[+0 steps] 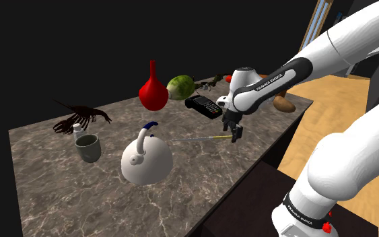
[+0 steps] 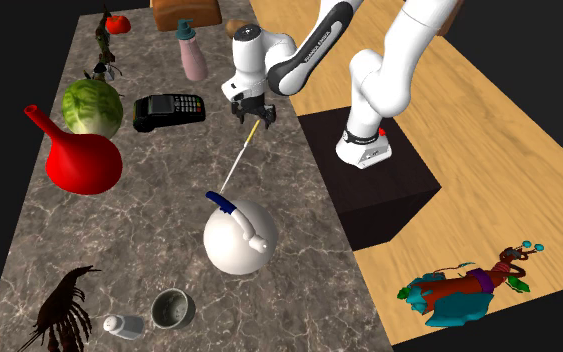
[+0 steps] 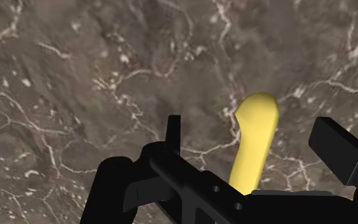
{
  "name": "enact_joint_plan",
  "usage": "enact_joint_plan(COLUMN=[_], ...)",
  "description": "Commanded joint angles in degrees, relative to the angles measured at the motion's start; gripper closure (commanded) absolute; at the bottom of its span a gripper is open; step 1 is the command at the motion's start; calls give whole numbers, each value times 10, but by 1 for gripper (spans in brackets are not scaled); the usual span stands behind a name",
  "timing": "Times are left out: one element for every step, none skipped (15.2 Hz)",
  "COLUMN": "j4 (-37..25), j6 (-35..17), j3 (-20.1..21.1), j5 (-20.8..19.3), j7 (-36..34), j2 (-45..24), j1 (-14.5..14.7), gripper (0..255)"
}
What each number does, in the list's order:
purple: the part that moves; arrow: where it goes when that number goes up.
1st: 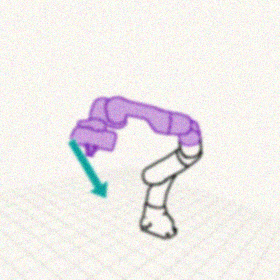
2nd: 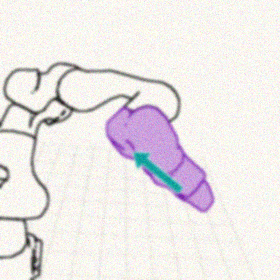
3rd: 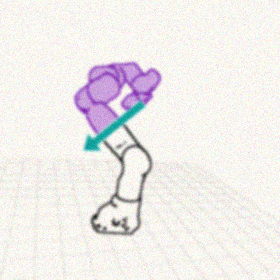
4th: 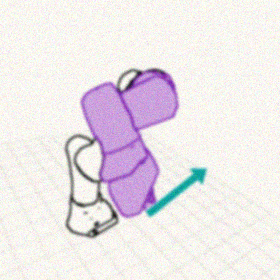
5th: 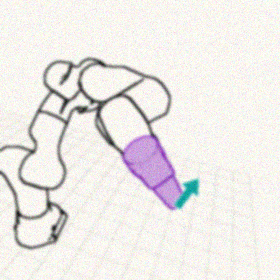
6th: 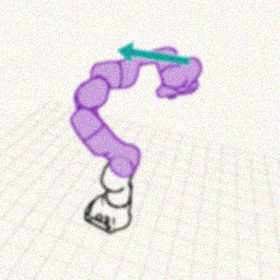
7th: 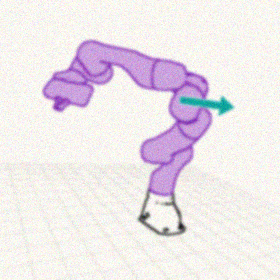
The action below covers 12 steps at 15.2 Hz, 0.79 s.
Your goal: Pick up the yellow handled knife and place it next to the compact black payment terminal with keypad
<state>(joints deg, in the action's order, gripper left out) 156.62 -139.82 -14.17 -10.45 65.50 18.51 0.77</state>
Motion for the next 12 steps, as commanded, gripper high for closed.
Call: enact_joint_plan(j4=[-7, -15, -23, -31, -31, -31, -31, -31, -31, -31, -31, -31], j6=[25, 50, 75, 94, 94, 94, 94, 94, 94, 94, 94, 94], j3=[3, 6, 9, 11, 11, 11, 11, 11, 11, 11, 11, 11], j5=[0, 1, 1, 2, 2, 2, 2, 2, 2, 2, 2, 2], j7=[-1, -1, -2, -2, -2, -2, -2, -2, -2, -2, -2, -2], j2=[18, 36, 51, 63, 63, 63, 63, 63, 63, 63, 63, 63], j1=[0, 0, 0, 0, 0, 0, 0, 0, 0, 0, 0, 0], gripper=[0, 0, 0, 0, 0, 0, 0, 0, 0, 0, 0, 0])
